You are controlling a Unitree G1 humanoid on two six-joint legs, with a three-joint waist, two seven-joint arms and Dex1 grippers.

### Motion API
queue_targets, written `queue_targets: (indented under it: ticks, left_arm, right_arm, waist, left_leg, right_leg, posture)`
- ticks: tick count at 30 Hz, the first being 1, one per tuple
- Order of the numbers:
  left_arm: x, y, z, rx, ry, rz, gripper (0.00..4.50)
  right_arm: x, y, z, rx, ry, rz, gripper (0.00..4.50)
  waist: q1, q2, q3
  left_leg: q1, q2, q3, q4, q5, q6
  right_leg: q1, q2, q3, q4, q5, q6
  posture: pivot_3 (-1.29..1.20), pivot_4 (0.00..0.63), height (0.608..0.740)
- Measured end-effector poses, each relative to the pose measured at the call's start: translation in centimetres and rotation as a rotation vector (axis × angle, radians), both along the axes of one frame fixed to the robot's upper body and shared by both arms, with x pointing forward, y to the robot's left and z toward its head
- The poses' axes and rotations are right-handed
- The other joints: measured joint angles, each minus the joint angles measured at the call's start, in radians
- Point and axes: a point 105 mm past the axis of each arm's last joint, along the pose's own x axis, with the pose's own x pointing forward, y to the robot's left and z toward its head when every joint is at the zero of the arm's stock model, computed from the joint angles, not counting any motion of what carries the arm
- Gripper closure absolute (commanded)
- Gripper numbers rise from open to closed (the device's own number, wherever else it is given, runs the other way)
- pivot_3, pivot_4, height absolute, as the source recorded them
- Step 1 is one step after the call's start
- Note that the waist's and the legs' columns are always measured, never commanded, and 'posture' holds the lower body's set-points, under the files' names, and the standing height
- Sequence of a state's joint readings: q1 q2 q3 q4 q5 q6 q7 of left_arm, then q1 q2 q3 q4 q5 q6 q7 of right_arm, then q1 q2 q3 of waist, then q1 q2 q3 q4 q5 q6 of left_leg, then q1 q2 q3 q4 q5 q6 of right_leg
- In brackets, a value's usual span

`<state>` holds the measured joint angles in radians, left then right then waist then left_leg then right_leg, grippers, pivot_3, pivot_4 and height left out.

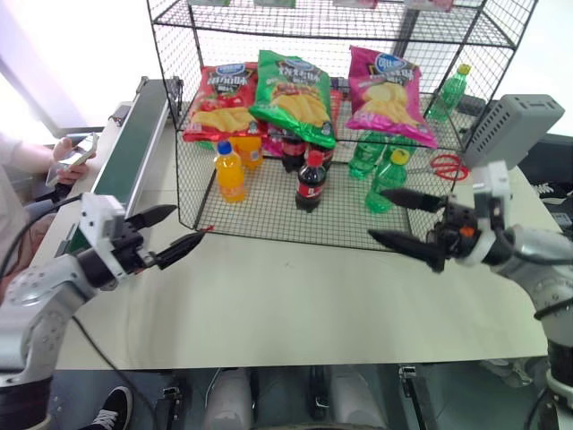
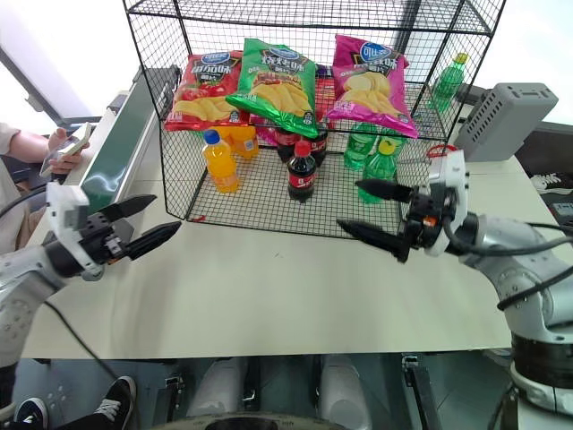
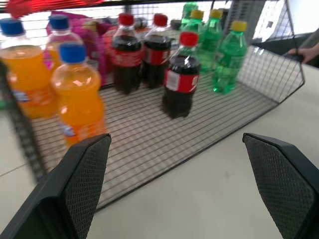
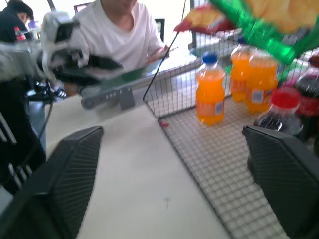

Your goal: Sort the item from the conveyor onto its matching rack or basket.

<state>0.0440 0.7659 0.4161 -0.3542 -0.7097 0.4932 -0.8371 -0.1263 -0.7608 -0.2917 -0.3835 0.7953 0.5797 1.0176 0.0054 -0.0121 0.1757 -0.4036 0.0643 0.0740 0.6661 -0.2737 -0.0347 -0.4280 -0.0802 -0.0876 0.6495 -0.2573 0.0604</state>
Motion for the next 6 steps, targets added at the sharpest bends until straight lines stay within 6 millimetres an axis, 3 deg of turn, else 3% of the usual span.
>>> queue_targets:
  ticks: [6]
  left_arm:
    - [-1.0,0.9,-0.9,0.021,0.043,0.015,0.0]
  right_arm:
    - [0.4,-1.6,-0.4,-0.083,-0.084,-0.044,0.08]
  waist:
    - [0.004,0.0,0.0]
  left_leg:
    - [0.001,0.0,0.001,0.0,0.0,0.0]
  right_leg:
    - [0.0,0.0,0.001,0.0,0.0,0.0]
  posture:
    - [0.0,0.15,0.74]
